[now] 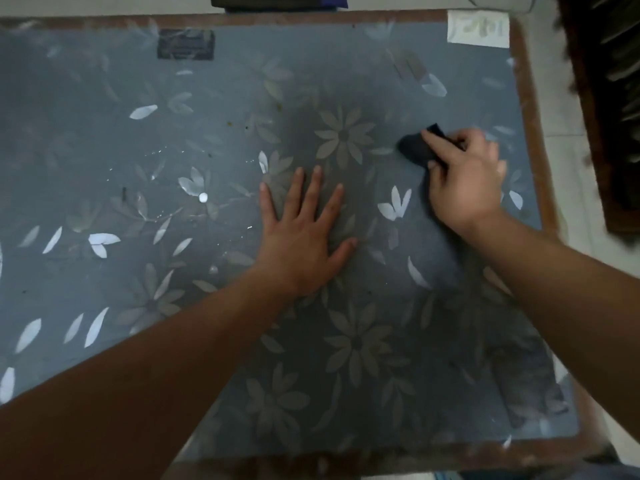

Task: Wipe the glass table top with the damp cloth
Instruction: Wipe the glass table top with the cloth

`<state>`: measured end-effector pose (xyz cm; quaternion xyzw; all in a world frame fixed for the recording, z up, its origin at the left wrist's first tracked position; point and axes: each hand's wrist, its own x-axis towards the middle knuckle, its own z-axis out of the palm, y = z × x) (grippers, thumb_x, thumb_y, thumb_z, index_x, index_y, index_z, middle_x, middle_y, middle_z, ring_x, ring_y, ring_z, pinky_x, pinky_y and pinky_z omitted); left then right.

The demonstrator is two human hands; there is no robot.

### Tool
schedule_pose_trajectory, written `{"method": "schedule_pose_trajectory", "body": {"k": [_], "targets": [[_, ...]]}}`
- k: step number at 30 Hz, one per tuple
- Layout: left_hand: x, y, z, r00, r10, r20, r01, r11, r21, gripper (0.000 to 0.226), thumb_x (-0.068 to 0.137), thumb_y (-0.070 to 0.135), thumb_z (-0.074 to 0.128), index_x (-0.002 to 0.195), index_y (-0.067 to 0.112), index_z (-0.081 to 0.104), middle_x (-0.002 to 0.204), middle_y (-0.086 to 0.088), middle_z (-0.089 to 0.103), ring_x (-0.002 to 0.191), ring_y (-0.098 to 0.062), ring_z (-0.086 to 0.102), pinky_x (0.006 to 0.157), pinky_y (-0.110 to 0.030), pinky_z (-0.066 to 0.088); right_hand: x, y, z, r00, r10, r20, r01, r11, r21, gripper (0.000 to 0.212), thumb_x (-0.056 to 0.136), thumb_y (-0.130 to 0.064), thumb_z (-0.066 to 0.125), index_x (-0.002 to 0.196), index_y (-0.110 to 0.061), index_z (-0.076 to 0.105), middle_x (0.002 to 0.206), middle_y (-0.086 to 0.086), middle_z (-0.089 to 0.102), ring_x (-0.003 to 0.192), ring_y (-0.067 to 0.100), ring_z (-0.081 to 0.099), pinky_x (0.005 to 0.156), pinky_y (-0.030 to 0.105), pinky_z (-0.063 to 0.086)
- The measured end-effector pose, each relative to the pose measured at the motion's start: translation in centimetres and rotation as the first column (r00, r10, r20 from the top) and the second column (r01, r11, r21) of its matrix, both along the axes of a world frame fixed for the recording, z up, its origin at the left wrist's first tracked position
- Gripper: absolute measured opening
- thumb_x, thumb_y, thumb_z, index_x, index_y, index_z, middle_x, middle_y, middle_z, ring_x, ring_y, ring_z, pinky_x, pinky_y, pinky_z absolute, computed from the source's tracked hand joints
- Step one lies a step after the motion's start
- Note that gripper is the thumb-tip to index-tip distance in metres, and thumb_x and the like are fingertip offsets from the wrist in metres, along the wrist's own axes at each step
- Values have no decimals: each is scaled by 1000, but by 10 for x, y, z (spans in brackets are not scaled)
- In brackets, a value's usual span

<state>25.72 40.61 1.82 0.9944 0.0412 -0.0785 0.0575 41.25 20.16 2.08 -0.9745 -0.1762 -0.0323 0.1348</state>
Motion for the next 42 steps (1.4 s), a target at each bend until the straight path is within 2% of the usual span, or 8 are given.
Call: {"method": "schedule_pose_trajectory", "body": {"k": [2,8,14,20,26,33,39,42], "targets": [[0,-1,-1,1000,-2,-13,2,1000,22,80,89,74,12,156,31,3,165,-6,-6,151,-27,-11,111,-69,-2,-16,15,4,999,-11,-45,13,999,30,47,95,-22,50,141,-34,53,133,14,50,115,40,44,91,45,35],[-3,-2,5,1000,19,-25,-19,1000,0,80,90,72,20,156,29,6,165,-7,-5,151,-27,-10,113,-67,-1,-80,-39,4,883,463,-76,-465,885,-10,49,90,-22,54,139,-31,55,128,12,55,104,36,48,81,37,31],[-27,-12,11,995,100,5,-100,994,-42,81,88,72,25,155,25,18,164,-12,1,151,-29,-5,116,-63,-1,-39,-2,6,995,83,-49,-83,996,16,48,95,-22,51,142,-33,51,132,15,51,110,41,47,90,45,38],[-52,-27,10,983,179,-41,-180,983,-25,79,91,70,25,156,26,11,164,-12,-4,151,-29,-10,116,-64,0,-122,-55,0,826,560,-65,-560,828,18,61,82,-15,69,138,-33,55,124,12,57,97,36,53,82,42,39],[-66,-44,12,984,176,-34,-176,984,-10,75,93,67,26,155,27,14,164,-12,-2,151,-28,-8,117,-61,1,-45,-28,1,996,69,-48,-66,996,51,46,98,-22,48,142,-35,51,128,17,51,112,41,47,93,44,36],[-89,-58,19,985,173,-5,-173,982,-73,69,92,60,36,151,25,28,162,-17,10,151,-32,2,118,-59,4,-134,-72,-4,876,481,-34,-480,877,39,48,87,-18,58,134,-29,61,120,18,59,94,40,55,79,45,40],[-111,-49,8,987,159,-2,-159,986,-58,68,93,61,34,153,30,25,161,-17,15,151,-33,4,116,-64,6,-79,-60,2,1000,-20,-23,21,999,45,49,96,-23,51,144,-34,49,126,17,48,112,38,45,88,40,33],[-112,-49,5,989,147,16,-146,988,-54,68,93,63,30,154,33,22,162,-16,14,151,-33,3,116,-64,5,-148,-45,1,990,140,-36,-138,989,43,52,92,-18,54,143,-30,50,130,15,52,107,37,48,86,41,37]]}}
